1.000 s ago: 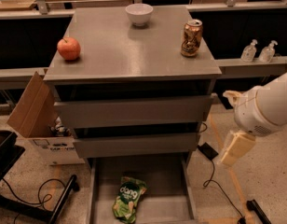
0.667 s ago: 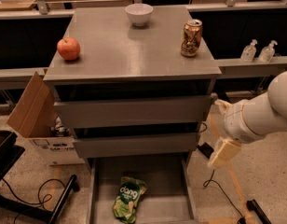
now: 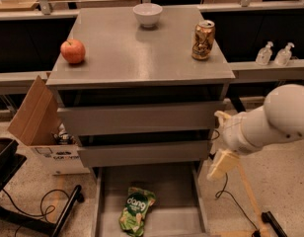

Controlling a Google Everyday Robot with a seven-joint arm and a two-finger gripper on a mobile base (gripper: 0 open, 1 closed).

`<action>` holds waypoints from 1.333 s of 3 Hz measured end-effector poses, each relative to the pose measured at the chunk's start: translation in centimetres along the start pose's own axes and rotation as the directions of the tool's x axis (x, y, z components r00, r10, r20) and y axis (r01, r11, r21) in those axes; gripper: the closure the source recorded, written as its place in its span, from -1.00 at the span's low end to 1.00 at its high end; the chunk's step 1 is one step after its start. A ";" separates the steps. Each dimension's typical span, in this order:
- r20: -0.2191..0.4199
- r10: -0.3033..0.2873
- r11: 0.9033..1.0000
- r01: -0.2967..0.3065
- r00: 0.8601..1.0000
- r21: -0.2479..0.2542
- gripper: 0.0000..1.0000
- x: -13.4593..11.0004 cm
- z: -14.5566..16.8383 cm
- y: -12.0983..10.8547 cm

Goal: Pick green rice chip bag from bottom drawer and place on counter

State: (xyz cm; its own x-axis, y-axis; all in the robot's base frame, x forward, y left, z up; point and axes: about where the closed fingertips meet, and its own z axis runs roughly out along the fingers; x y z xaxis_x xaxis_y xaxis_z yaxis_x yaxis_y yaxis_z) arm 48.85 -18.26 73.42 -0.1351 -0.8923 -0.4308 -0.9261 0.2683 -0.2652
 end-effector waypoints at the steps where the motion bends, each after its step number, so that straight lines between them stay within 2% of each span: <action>1: 0.035 -0.036 0.995 0.039 0.999 -0.087 -1.00 -1.6 9.9 2.7; 2: 0.040 -0.067 0.988 0.072 0.997 -0.134 -1.00 -1.8 19.0 5.9; 3: 0.012 -0.059 0.986 0.060 0.998 -0.152 -1.00 -0.4 25.3 8.2; 4: 0.018 -0.050 0.989 0.052 0.999 -0.140 -1.00 -0.9 26.0 7.9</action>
Offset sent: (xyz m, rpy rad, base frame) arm 0.0270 0.1538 -0.2791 0.0247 0.0838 0.1679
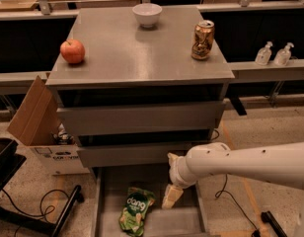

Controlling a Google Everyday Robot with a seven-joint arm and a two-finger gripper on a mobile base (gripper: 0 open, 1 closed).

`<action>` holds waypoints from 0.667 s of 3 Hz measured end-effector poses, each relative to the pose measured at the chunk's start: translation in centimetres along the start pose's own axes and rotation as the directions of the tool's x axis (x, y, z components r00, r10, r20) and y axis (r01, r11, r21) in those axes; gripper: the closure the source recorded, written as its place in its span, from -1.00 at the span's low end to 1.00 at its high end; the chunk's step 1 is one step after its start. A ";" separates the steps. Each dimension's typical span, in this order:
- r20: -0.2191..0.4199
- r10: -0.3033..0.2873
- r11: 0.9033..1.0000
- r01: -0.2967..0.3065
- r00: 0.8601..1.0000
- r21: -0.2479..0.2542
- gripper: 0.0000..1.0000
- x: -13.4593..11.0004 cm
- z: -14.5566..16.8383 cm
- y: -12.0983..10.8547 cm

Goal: Pick green rice chip bag from bottom drawer and place on counter

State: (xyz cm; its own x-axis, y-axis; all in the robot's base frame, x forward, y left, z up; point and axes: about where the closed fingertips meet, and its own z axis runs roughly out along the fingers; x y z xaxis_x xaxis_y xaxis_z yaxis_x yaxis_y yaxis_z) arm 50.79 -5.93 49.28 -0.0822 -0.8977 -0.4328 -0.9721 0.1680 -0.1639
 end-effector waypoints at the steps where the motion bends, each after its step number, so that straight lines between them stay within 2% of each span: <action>1: 0.015 -0.026 0.999 0.026 1.000 -0.019 -1.00 -0.9 1.7 0.3; 2: -0.001 -0.067 0.996 0.067 0.998 -0.063 -1.00 -0.6 7.3 1.3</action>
Offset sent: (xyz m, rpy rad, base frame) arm 0.0171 0.1268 -0.1591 -0.0674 0.0696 0.2902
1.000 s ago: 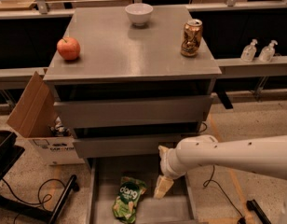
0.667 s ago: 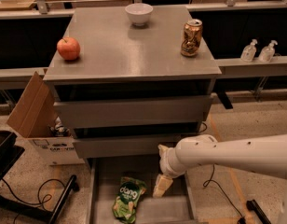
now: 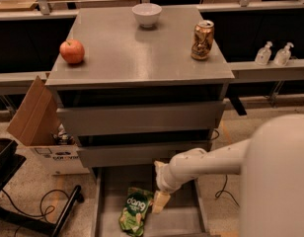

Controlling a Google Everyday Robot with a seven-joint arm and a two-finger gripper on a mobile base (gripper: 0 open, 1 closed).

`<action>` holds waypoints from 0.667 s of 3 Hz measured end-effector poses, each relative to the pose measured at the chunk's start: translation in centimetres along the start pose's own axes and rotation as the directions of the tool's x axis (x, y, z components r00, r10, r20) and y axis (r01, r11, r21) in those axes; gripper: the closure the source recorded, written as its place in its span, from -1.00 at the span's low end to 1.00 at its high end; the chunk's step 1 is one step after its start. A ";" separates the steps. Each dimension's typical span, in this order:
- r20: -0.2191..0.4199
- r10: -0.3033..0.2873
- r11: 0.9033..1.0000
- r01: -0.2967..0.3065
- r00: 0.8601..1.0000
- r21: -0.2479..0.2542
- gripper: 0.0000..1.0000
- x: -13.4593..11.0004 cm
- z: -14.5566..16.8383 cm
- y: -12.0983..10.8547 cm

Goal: Pick green rice chip bag from bottom drawer and place on counter

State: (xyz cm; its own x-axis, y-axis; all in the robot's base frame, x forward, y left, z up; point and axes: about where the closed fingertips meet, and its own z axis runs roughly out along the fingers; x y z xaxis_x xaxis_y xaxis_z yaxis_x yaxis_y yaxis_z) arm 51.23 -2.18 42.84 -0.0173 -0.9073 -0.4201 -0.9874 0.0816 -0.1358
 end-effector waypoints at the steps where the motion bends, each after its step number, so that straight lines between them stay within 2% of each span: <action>1: -0.038 -0.131 0.990 0.128 0.991 -0.065 -1.00 -1.0 7.3 0.6; 2: -0.091 -0.272 0.959 0.262 0.958 -0.109 -1.00 -1.1 12.6 0.7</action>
Offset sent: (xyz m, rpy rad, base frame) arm 0.0242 0.1026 -0.1712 -0.2700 -0.0625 0.4551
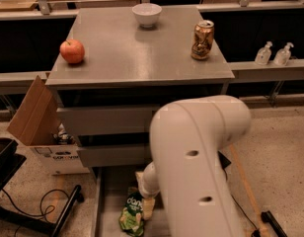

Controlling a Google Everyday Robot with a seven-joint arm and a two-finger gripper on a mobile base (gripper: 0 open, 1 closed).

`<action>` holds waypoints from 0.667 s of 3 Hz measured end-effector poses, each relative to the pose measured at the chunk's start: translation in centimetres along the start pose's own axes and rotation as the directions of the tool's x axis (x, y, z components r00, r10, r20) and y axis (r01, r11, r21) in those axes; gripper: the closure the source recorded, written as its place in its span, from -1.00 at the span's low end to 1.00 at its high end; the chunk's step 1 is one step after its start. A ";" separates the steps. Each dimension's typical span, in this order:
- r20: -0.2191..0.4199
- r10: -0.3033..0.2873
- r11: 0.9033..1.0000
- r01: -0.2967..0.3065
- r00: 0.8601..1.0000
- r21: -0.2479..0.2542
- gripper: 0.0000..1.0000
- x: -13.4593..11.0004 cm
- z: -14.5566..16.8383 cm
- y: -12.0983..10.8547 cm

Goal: Pick green rice chip bag from bottom drawer and place on counter

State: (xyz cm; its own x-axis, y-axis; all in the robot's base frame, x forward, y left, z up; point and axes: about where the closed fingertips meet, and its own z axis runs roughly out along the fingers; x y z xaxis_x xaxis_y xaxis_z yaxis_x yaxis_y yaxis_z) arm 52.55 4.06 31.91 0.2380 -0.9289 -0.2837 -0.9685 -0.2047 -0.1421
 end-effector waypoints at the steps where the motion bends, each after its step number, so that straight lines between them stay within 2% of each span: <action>1: -0.060 -0.109 0.994 0.107 0.992 -0.036 -1.00 0.2 3.9 -0.7; 2: -0.071 -0.131 0.991 0.128 0.989 -0.050 -1.00 0.1 4.7 -0.6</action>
Offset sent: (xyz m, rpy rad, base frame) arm 0.0101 0.0115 -0.0363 -0.0757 -0.0159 0.1029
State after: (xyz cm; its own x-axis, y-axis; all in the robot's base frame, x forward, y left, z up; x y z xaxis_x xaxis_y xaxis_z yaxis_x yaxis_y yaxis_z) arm 53.47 5.56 27.54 0.3568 -0.9137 -0.1944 -0.9327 -0.3366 -0.1297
